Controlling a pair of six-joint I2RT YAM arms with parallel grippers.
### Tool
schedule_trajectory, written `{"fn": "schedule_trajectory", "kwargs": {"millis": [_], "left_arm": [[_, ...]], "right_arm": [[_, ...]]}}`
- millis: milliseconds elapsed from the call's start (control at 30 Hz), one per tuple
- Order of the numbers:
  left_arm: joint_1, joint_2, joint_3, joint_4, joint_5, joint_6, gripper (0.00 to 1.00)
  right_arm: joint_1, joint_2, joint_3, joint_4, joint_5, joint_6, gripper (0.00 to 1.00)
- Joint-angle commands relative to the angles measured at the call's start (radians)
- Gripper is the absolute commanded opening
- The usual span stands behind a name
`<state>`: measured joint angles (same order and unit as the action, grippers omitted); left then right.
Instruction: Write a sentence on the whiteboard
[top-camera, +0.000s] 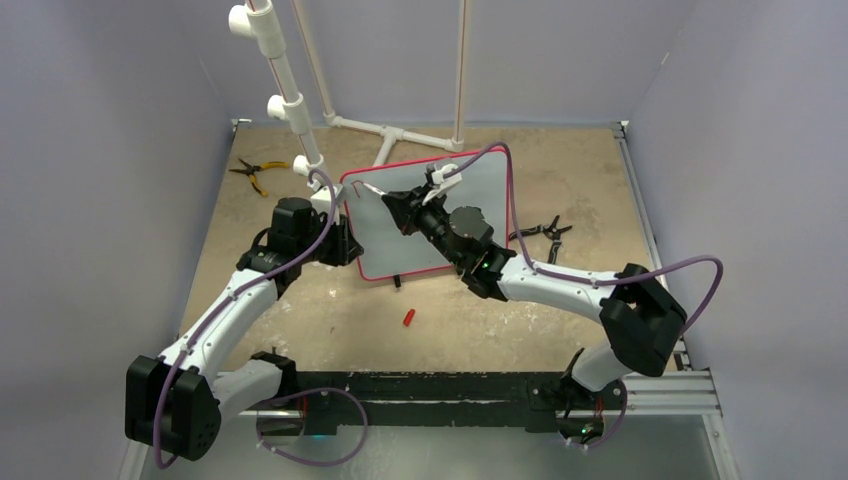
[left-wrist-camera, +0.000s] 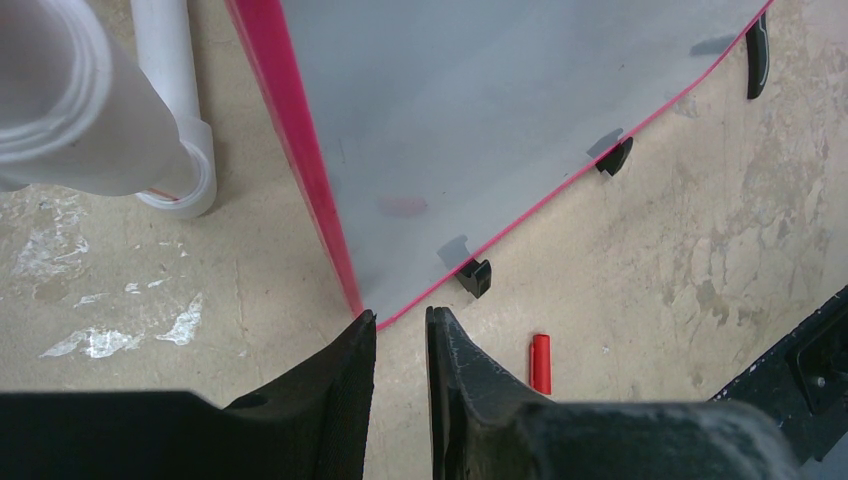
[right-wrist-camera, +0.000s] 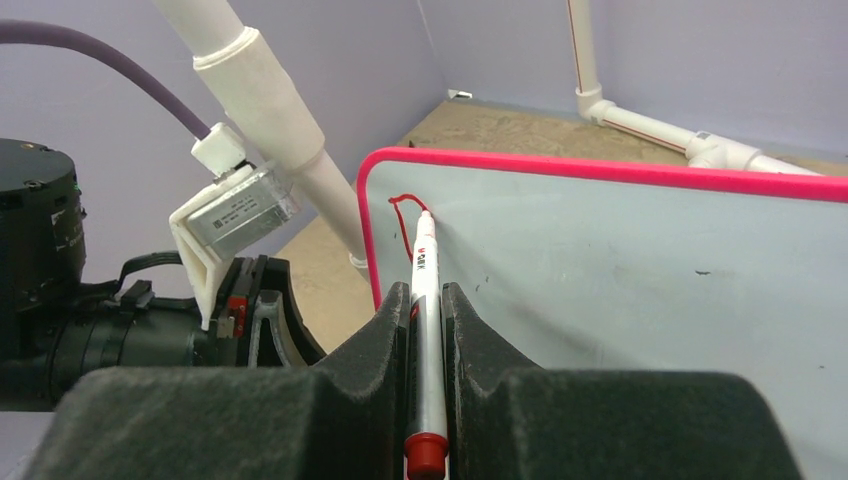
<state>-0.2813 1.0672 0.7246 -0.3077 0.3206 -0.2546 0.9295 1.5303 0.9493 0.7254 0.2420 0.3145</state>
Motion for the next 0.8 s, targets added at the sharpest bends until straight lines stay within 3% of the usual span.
{"fn": "schedule_trajectory", "kwargs": {"millis": [0,300,767], "left_arm": [[0.005,-0.004,0.000,0.035,0.018,-0.009,0.23],[0.005,-0.005,-0.001,0.035,0.017,-0.009,0.23],[0.005,-0.003,0.000,0.036,0.017,-0.008,0.23]], "right_arm": [[0.000,-0.033,-0.019,0.007,0.037,-0.002,0.00],[0.002,-0.019,-0.020,0.037,-0.053,-0.025,0.00],[0.006,0.017,0.024,0.036,-0.061,-0.027,0.00]]}}
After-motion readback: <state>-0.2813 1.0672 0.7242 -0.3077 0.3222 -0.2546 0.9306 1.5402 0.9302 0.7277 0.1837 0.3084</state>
